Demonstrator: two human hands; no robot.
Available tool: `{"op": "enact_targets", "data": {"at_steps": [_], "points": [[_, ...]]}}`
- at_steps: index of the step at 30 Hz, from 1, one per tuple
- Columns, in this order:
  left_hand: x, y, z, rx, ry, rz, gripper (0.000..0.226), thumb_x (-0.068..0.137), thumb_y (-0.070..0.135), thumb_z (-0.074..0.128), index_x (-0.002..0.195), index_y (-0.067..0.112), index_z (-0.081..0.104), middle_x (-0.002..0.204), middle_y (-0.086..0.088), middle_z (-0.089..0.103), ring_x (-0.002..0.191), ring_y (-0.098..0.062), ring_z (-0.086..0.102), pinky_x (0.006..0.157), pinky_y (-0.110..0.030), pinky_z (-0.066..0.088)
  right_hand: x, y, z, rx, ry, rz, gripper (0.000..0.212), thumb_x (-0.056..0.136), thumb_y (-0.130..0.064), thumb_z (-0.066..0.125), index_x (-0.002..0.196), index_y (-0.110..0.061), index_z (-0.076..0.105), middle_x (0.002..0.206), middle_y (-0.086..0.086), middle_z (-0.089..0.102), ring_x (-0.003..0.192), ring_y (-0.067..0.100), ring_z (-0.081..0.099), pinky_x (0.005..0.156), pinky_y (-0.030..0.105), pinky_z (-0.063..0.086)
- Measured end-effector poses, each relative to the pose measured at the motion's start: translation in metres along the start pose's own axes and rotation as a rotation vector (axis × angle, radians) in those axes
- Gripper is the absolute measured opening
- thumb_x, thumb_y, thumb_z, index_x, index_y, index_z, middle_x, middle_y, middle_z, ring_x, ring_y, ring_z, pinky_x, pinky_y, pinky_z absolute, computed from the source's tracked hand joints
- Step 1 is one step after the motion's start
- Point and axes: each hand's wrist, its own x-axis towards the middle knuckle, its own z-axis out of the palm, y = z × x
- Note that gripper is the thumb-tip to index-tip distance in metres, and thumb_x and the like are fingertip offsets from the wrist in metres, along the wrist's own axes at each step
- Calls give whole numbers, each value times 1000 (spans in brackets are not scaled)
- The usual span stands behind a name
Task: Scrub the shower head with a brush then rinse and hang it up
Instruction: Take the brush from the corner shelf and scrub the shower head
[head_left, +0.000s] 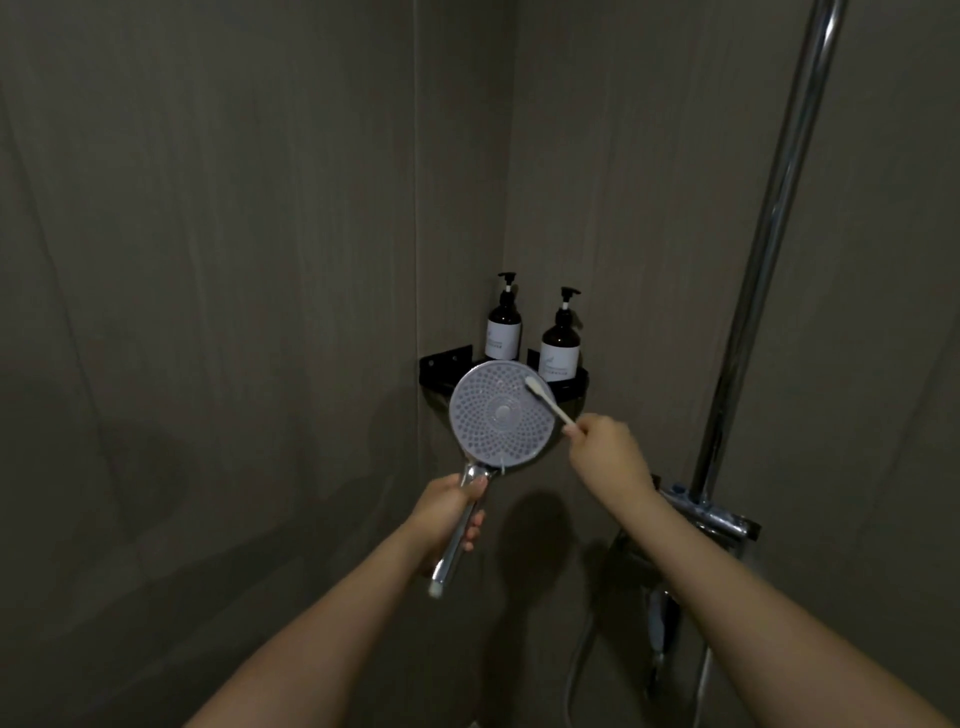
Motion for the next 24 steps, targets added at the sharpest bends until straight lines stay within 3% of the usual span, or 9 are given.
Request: {"op": "enact_targets", "data": {"at_steps": [3, 6, 9, 11, 14, 16, 20, 22, 24], "points": [[-1, 5, 3, -4, 4, 14, 24, 95, 22, 46, 72, 15, 43, 52, -6, 43, 32, -10, 37, 36, -15, 32, 0, -12, 3, 36, -53, -22, 21, 95, -26, 46, 82, -15, 59, 69, 1, 54, 63, 20, 54, 52, 27, 39], [-2, 10, 4, 16, -15, 25, 23, 95, 23, 48, 73, 14, 44, 51, -6, 44, 32, -10, 38, 36, -15, 32, 4, -17, 0, -21, 34, -47, 29, 95, -25, 45, 67, -17, 47, 63, -1, 49, 61, 20, 52, 46, 25, 34], [-3, 14, 5, 9, -18, 38, 22, 95, 23, 48, 74, 13, 46, 50, -5, 44, 31, -10, 38, 35, -15, 32, 1, -23, 3, 5, 11, -63, 24, 95, -27, 44, 80, -13, 57, 70, 4, 53, 64, 23, 55, 53, 30, 43], [-4, 13, 3, 23, -15, 40, 22, 94, 23, 48, 75, 12, 47, 50, -5, 45, 31, -10, 38, 35, -16, 32, -4, -25, 3, -18, 11, -70, 24, 95, -29, 44, 87, -12, 60, 67, 0, 49, 59, 19, 51, 49, 26, 38], [-6, 11, 4, 54, -21, 41, 23, 93, 25, 50, 75, 12, 49, 49, -4, 48, 33, -10, 40, 35, -17, 33, 1, -24, -3, -85, 61, -91, 26, 96, -27, 44, 86, -9, 61, 67, 2, 52, 60, 20, 53, 50, 27, 40], [-8, 9, 5, 50, -6, 42, 23, 93, 25, 50, 74, 12, 49, 48, -3, 47, 32, -10, 39, 34, -16, 33, -3, -27, -2, -69, -13, -98, 25, 95, -28, 44, 88, -11, 62, 72, 4, 54, 65, 22, 56, 55, 30, 44], [-11, 6, 4, 48, -15, 37, 21, 93, 22, 49, 76, 11, 49, 47, -3, 48, 32, -10, 40, 34, -16, 33, 0, -27, -8, -145, 31, -78, 25, 95, -28, 44, 84, -12, 59, 68, 2, 50, 64, 22, 53, 47, 25, 35], [-11, 9, 8, 21, -32, 38, 21, 94, 21, 48, 75, 12, 48, 47, -3, 46, 32, -10, 39, 34, -16, 33, 2, -30, -8, -131, 23, -105, 25, 95, -27, 44, 83, -12, 59, 70, 3, 54, 66, 23, 58, 51, 28, 42], [-12, 12, 10, -3, -21, 36, 22, 95, 21, 47, 74, 13, 47, 48, -4, 45, 31, -10, 38, 34, -15, 33, -7, -33, -1, -120, -86, -114, 24, 95, -29, 45, 88, -13, 61, 76, 4, 59, 69, 22, 60, 59, 34, 50]]}}
